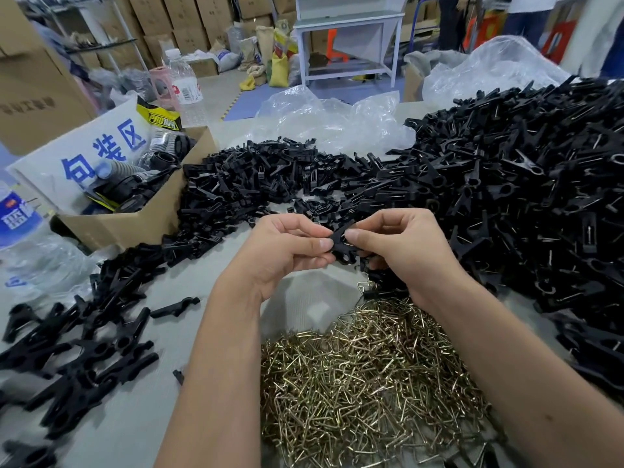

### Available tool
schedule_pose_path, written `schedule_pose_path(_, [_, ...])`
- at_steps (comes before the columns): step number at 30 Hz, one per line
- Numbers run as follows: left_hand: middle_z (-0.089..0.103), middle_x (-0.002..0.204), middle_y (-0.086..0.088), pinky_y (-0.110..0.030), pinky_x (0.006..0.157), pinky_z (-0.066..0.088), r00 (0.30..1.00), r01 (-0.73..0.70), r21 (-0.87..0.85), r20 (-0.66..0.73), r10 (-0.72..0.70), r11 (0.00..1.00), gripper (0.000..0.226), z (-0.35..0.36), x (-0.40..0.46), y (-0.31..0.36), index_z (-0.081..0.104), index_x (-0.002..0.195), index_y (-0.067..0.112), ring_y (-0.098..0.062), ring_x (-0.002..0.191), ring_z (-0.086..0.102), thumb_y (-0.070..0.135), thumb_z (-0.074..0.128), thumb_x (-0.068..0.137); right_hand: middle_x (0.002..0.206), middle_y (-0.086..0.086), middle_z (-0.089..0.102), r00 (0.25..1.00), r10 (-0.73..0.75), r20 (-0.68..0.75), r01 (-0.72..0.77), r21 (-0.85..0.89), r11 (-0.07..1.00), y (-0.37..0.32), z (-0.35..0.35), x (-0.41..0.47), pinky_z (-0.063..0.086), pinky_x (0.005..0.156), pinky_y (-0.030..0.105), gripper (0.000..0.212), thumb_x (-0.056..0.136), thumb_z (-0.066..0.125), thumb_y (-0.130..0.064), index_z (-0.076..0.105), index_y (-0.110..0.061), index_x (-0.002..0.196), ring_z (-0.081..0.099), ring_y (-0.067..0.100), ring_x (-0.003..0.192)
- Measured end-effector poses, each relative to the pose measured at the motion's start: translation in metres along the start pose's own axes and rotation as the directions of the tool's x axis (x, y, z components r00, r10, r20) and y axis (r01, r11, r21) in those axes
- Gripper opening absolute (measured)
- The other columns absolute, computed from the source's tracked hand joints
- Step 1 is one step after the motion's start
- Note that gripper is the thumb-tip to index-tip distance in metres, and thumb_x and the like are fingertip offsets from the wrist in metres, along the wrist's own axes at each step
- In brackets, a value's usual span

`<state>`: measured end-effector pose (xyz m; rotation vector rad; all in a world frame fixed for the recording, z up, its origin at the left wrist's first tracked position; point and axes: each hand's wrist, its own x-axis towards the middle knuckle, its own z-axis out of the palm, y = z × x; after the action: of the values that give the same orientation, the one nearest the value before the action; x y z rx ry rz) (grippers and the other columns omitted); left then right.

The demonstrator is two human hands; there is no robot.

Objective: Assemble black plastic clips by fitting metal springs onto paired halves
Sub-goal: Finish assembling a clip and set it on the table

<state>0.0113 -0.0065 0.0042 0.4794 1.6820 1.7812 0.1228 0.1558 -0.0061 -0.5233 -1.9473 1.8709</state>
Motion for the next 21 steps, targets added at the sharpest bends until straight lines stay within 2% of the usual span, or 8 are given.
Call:
schedule_pose_path(2, [0.074, 0.076, -0.016, -0.018, 0.057, 0.057, 1.000, -0.013, 0.002, -0.014, 0.013, 1.000, 0.020, 0.0006, 0.0015, -0.0015, 0.078, 0.079, 0.005, -0.019, 0.062, 0.072, -0.015, 0.074, 0.079, 0.072, 0.009, 0.074, 0.998, 0.030, 0.049, -0.033, 0.060, 0.998, -0.0031, -0.0001, -0.0007, 0.055, 0.055, 0.023, 0.011, 0.087, 0.082, -0.009, 0.081, -0.011, 0.076, 0.067, 0.014, 0.063])
schedule_pose_path(5, [0.072, 0.072, -0.011, -0.017, 0.056, 0.053, 0.998, -0.053, 0.009, -0.035, 0.053, 0.999, 0.020, -0.0005, 0.0042, -0.0025, 0.077, 0.080, 0.008, -0.015, 0.061, 0.067, -0.012, 0.074, 0.082, 0.087, 0.013, 0.078, 0.989, 0.092, 0.111, -0.112, 0.187, 0.976, -0.0071, 0.0003, -0.0006, 0.060, 0.061, 0.027, 0.014, 0.094, 0.074, -0.009, 0.082, -0.005, 0.083, 0.072, 0.019, 0.073])
schedule_pose_path(8, [0.070, 0.073, -0.009, -0.019, 0.058, 0.051, 0.996, -0.094, 0.014, 0.007, 0.094, 0.996, 0.019, -0.0021, 0.0036, -0.0024, 0.077, 0.084, 0.010, -0.015, 0.063, 0.063, -0.009, 0.077, 0.080, 0.088, 0.016, 0.077, 0.975, 0.140, 0.173, -0.188, 0.302, 0.935, -0.0092, 0.0005, -0.0023, 0.061, 0.062, 0.025, 0.010, 0.087, 0.077, -0.009, 0.080, 0.001, 0.086, 0.074, 0.022, 0.076])
schedule_pose_path(10, [0.072, 0.083, -0.011, -0.025, 0.064, 0.054, 0.990, -0.132, 0.032, 0.050, 0.130, 0.991, 0.027, -0.0034, 0.0014, -0.0013, 0.077, 0.086, 0.014, -0.020, 0.070, 0.066, -0.005, 0.086, 0.069, 0.086, 0.016, 0.076, 0.960, 0.160, 0.230, -0.241, 0.383, 0.892, -0.0101, -0.0004, -0.0033, 0.061, 0.060, 0.022, 0.016, 0.077, 0.080, -0.012, 0.078, 0.001, 0.086, 0.074, 0.021, 0.072])
schedule_pose_path(12, [0.075, 0.096, -0.015, -0.038, 0.074, 0.054, 0.983, -0.175, 0.075, 0.073, 0.169, 0.982, 0.034, -0.0025, 0.0004, -0.0007, 0.074, 0.088, 0.014, -0.031, 0.081, 0.071, -0.003, 0.091, 0.063, 0.083, 0.014, 0.076, 0.942, 0.165, 0.291, -0.283, 0.428, 0.858, -0.0103, -0.0010, -0.0035, 0.060, 0.060, 0.020, 0.014, 0.074, 0.081, -0.015, 0.078, -0.004, 0.082, 0.074, 0.018, 0.070])
schedule_pose_path(15, [0.075, 0.099, -0.025, -0.055, 0.081, 0.046, 0.972, -0.235, 0.127, 0.049, 0.230, 0.964, 0.040, 0.0027, 0.0004, -0.0028, 0.070, 0.093, 0.007, -0.044, 0.089, 0.070, 0.003, 0.093, 0.061, 0.080, 0.008, 0.071, 0.917, 0.156, 0.367, -0.315, 0.426, 0.848, -0.0094, 0.0000, -0.0039, 0.058, 0.053, 0.020, 0.013, 0.075, 0.080, -0.024, 0.077, -0.014, 0.083, 0.069, 0.014, 0.063])
schedule_pose_path(18, [0.077, 0.094, -0.024, -0.062, 0.085, 0.051, 0.960, -0.279, 0.143, 0.036, 0.277, 0.950, 0.038, 0.0031, 0.0004, -0.0042, 0.074, 0.094, 0.006, -0.040, 0.089, 0.075, 0.006, 0.092, 0.061, 0.081, 0.008, 0.066, 0.890, 0.155, 0.428, -0.338, 0.392, 0.856, -0.0095, -0.0038, -0.0035, 0.053, 0.045, 0.018, 0.027, 0.077, 0.080, -0.030, 0.071, -0.018, 0.100, 0.063, 0.014, 0.060])
schedule_pose_path(21, [0.079, 0.095, -0.018, -0.052, 0.084, 0.058, 0.951, -0.310, 0.164, 0.040, 0.308, 0.937, 0.044, 0.0000, 0.0010, -0.0028, 0.075, 0.099, 0.005, -0.029, 0.083, 0.076, 0.009, 0.094, 0.059, 0.081, 0.011, 0.065, 0.865, 0.148, 0.479, -0.343, 0.351, 0.871, -0.0105, -0.0074, -0.0025, 0.050, 0.042, 0.016, 0.035, 0.085, 0.074, -0.030, 0.071, -0.017, 0.117, 0.062, 0.013, 0.060])
